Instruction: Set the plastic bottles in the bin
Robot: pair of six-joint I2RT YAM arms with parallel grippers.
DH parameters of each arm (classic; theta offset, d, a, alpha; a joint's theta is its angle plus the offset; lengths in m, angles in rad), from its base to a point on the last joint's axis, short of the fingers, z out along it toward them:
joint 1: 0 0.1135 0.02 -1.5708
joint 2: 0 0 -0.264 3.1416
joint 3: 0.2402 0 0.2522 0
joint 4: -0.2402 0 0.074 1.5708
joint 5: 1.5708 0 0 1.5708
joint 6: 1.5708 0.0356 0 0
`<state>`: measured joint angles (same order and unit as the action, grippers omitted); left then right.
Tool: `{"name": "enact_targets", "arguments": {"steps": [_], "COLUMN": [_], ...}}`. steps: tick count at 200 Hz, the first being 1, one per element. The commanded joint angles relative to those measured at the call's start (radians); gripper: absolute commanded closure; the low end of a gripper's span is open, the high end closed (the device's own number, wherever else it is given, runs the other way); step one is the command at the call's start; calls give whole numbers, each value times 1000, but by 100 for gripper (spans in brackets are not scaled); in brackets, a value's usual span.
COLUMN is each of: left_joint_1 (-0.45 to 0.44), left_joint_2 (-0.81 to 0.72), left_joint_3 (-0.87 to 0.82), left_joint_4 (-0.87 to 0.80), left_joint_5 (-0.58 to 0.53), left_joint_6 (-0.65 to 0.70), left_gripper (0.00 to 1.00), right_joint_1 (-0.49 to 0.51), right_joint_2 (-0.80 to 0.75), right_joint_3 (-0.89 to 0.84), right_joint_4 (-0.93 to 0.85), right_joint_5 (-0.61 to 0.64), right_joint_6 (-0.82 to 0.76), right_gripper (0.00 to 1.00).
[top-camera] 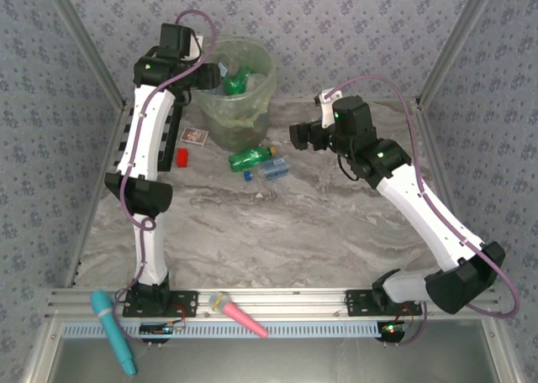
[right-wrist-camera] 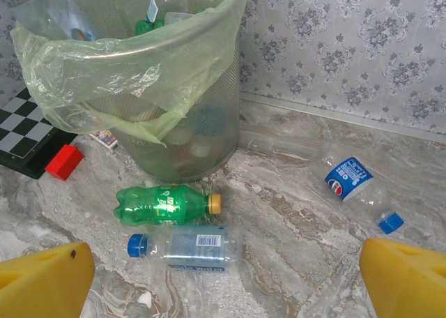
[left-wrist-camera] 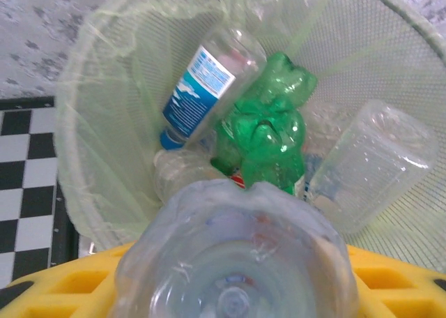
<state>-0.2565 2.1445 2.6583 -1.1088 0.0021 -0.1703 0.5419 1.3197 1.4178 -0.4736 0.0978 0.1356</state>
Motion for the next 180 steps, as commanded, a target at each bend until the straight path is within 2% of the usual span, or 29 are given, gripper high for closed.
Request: {"name": "enact_targets", "arguments": {"steps": [1,76,102,141,180], "left_joint_1": [-1,-2,-1,8,12], "left_joint_2": [-64,61,95,118,145], "left_joint_3": [-3,63,117,106,107], "left_joint_4": [89,324,325,375,415], "left_joint_5": [-80,-85,-80,70,142], "left_joint_6": [-13,-51,-40,-95,-157], "left_gripper": [42,42,42,42,42], "right_joint_1": [2,5,7,7,6], "right_joint_2": [-4,-11,-19,-10,1], "right_joint_3": [4,1,-1,-6,2], "right_joint_4": [10,1,-8,2,3], "right_joint_5": [5,16,35,30,26], "right_joint_6": [13,18,18,24,22], "right_gripper": [0,0,0,0,0]}}
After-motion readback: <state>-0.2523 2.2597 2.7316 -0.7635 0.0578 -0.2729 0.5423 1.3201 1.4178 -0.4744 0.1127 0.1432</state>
